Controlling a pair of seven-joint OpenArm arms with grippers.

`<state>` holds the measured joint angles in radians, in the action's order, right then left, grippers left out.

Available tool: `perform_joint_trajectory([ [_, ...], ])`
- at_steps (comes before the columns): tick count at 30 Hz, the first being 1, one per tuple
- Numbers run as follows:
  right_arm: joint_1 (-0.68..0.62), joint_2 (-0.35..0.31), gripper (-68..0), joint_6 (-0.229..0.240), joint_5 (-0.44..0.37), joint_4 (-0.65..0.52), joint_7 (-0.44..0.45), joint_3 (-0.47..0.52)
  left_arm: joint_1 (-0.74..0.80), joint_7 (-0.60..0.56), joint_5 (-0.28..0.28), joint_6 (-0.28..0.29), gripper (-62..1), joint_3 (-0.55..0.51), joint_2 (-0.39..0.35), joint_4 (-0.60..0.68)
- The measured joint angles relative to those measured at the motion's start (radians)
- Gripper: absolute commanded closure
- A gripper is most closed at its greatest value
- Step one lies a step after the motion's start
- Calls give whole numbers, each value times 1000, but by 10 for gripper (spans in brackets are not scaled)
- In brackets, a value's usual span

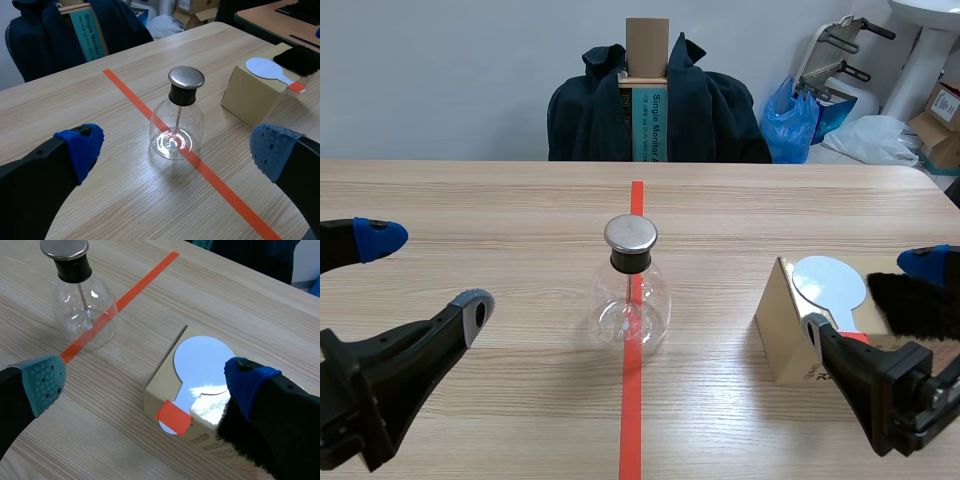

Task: Do the electroscope experiment.
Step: 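Pick up the white charging plate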

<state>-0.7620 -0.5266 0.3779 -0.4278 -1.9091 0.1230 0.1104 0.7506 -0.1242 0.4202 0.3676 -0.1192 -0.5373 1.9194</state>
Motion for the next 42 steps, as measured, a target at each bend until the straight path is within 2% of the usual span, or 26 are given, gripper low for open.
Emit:
perform_joint_trajectory([
  [8, 2, 0, -679, 0, 16, 0, 50, 0, 0, 0, 0, 0, -623, 0, 0, 0],
  [42, 2, 0, -679, 0, 30, 0, 53, 0, 0, 0, 0, -1, -623, 0, 0, 0],
])
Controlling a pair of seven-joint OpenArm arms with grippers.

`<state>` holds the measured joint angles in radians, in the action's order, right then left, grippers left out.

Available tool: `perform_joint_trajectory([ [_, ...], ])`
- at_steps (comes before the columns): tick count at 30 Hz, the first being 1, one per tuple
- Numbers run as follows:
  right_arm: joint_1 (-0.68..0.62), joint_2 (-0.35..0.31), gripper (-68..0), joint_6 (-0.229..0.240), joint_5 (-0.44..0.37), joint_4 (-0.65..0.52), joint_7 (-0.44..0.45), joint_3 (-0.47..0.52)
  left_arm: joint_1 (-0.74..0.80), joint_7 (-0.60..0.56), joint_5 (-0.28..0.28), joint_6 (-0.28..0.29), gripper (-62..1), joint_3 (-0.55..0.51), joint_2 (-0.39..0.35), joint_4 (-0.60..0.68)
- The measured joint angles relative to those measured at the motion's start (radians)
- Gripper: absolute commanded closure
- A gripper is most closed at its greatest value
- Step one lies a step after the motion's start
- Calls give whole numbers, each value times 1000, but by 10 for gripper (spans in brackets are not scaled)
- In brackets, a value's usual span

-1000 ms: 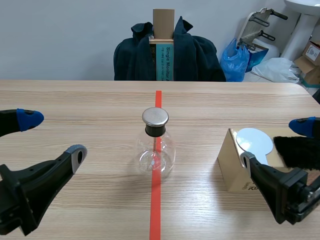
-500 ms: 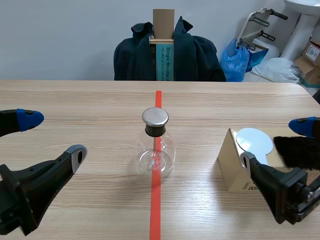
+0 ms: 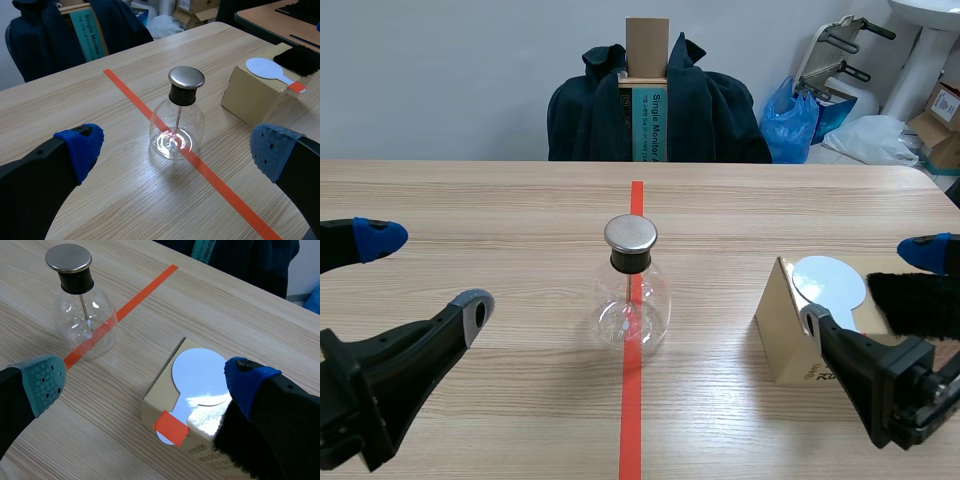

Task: Do the electroscope experiment.
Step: 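Pick up the white charging plate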

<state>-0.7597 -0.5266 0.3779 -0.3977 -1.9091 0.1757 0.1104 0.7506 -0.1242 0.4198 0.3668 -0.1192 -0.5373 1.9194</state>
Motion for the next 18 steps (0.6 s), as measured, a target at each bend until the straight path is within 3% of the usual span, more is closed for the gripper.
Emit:
perform_joint_trajectory([
  [4, 0, 0, -679, 0, 63, 0, 9, 0, 0, 0, 0, 0, -623, 0, 0, 0],
  [7, -3, 0, -679, -11, 157, -8, 32, 9, 0, 0, 0, 0, -623, 0, 0, 0],
  [12, -57, 0, -679, -44, 319, -71, 178, 92, 0, 0, 0, 0, -623, 0, 0, 0],
  [16, -127, 0, -679, -49, 518, -132, 299, 130, 0, 0, 0, 0, -623, 0, 0, 0],
  [18, -158, 0, -679, -118, 634, -142, 378, 132, 0, 0, 0, 0, -623, 0, 0, 0],
])
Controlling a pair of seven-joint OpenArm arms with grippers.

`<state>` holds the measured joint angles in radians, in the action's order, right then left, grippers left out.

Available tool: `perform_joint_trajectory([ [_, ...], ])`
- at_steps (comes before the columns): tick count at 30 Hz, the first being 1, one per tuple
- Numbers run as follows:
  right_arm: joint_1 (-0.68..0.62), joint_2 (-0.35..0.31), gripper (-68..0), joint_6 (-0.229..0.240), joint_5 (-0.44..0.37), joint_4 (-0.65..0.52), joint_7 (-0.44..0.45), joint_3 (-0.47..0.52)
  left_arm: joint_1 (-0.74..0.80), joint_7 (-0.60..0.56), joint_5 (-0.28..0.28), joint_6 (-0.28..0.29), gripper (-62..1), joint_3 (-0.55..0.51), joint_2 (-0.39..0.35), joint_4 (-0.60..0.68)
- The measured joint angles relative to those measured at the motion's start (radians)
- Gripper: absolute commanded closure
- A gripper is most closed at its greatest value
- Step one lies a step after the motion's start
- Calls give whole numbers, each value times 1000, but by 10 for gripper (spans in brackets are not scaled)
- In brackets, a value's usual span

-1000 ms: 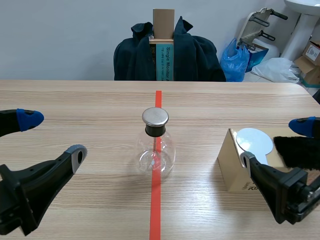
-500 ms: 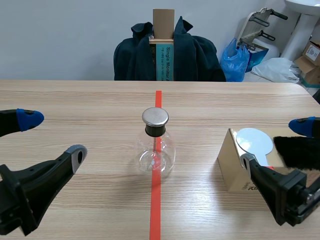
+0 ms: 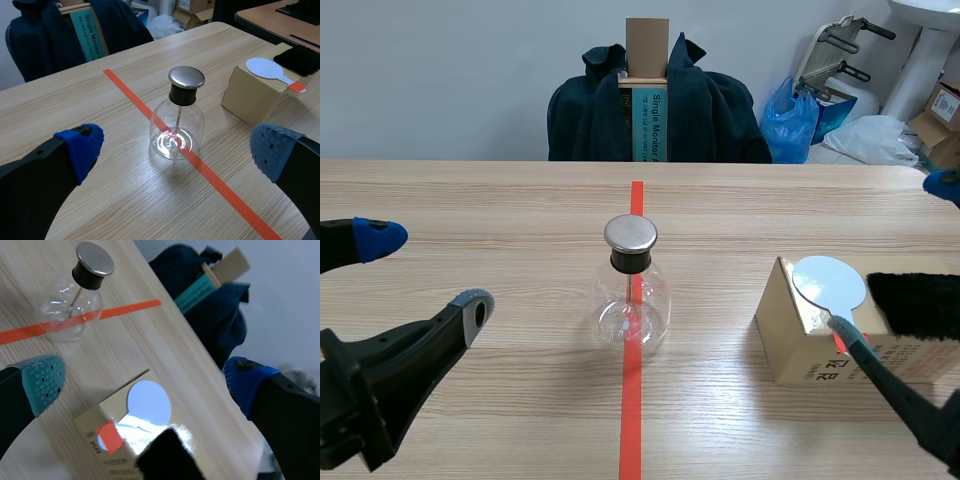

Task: Do the electroscope experiment.
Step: 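Pick up the white charging plate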

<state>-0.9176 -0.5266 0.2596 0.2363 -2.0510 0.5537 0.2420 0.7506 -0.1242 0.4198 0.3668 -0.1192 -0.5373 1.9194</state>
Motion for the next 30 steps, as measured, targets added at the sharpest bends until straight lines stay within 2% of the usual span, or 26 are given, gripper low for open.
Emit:
perform_joint_trajectory([
  [2, -21, 0, -679, -100, 109, 0, 57, 0, 0, 0, 0, 0, -623, 0, 0, 0],
  [4, -35, 0, -679, -178, 204, 0, 116, 0, 0, 0, 0, 0, -623, 0, 0, 0],
  [5, -43, 0, -679, -206, 253, 0, 145, 0, 0, 0, 0, 0, -623, 0, 0, 0],
  [7, -52, 0, -679, -235, 336, 1, 167, 0, 0, 0, 0, 0, -623, 0, 0, 0],
  [9, -62, 0, -679, -278, 387, 5, 198, 0, 0, 0, 0, 0, -623, 0, 0, 0],
  [11, -63, 7, -679, -346, 454, 27, 239, -1, 0, 0, 0, 0, -623, 0, 0, 0],
  [14, -50, 59, -679, -432, 581, 101, 314, -8, 0, 0, 0, 0, -623, 0, 0, 0],
  [17, -24, 143, -679, -549, 698, 223, 403, -24, 0, 0, 0, 0, -623, 0, 0, 0],
  [20, 4, 211, -679, -652, 746, 342, 446, -24, 0, 0, 0, 0, -623, 0, 0, 0],
  [24, 52, 264, -679, -753, 786, 460, 456, -24, 0, 0, 0, 0, -623, 0, 0, 0],
  [30, 143, 307, -679, -888, 821, 628, 451, -24, 0, 0, 0, 0, -623, 0, 0, 0],
])
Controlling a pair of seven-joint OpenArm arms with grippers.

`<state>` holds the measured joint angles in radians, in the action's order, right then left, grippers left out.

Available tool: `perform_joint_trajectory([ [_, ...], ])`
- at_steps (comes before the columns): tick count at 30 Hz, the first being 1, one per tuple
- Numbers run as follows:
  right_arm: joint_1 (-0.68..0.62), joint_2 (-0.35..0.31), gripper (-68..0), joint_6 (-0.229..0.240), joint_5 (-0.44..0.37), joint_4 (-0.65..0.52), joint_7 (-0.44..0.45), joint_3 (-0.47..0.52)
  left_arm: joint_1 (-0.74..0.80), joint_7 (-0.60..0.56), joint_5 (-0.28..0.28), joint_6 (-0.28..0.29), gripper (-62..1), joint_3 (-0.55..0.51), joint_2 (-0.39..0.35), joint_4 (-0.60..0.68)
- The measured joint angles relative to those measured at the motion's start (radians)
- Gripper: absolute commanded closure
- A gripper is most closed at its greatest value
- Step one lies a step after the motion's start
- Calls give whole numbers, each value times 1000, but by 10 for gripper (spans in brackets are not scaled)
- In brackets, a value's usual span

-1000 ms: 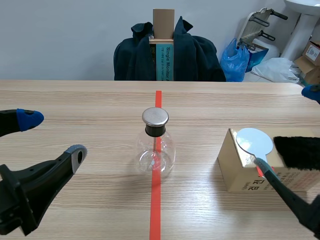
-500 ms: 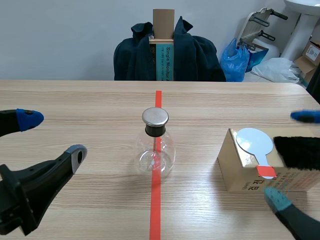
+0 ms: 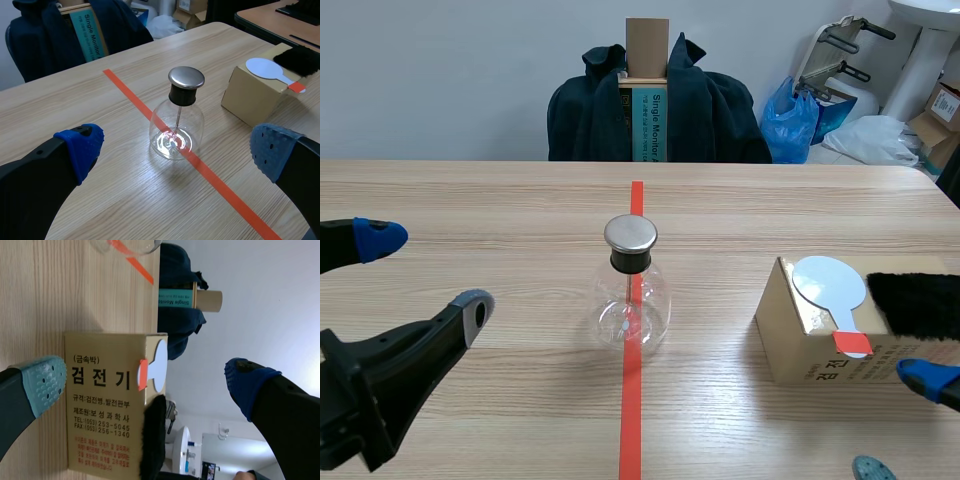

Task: Do the electroscope experiment.
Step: 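Pick up the white charging plate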

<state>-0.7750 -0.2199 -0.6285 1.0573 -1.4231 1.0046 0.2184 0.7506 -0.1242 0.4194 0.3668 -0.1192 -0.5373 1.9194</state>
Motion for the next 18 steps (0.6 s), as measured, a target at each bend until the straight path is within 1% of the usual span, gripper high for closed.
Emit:
perform_joint_trajectory([
  [3, 55, 11, -679, -30, 10, 80, -31, 0, 0, 0, 0, 0, -623, 0, 0, 0],
  [6, 108, 12, -679, -30, 20, 129, -77, 0, 0, 0, 0, 0, -623, 0, 0, 0],
  [8, 135, 13, -679, -30, 25, 138, -114, 0, 0, 0, 0, 0, -623, 0, 0, 0],
  [10, 157, 18, -679, -30, 49, 138, -160, 0, 0, 0, 0, 0, -623, 0, 0, 0],
  [13, 176, 42, -679, -30, 82, 135, -215, -3, 0, 0, 0, 0, -623, 0, 0, 0],
  [15, 181, 57, -679, -30, 108, 134, -282, -24, 0, 0, 0, 0, -623, 0, 0, 0],
  [18, 184, 68, -679, -29, 134, 134, -338, -67, 0, 0, 0, 0, -623, 0, 0, 0],
])
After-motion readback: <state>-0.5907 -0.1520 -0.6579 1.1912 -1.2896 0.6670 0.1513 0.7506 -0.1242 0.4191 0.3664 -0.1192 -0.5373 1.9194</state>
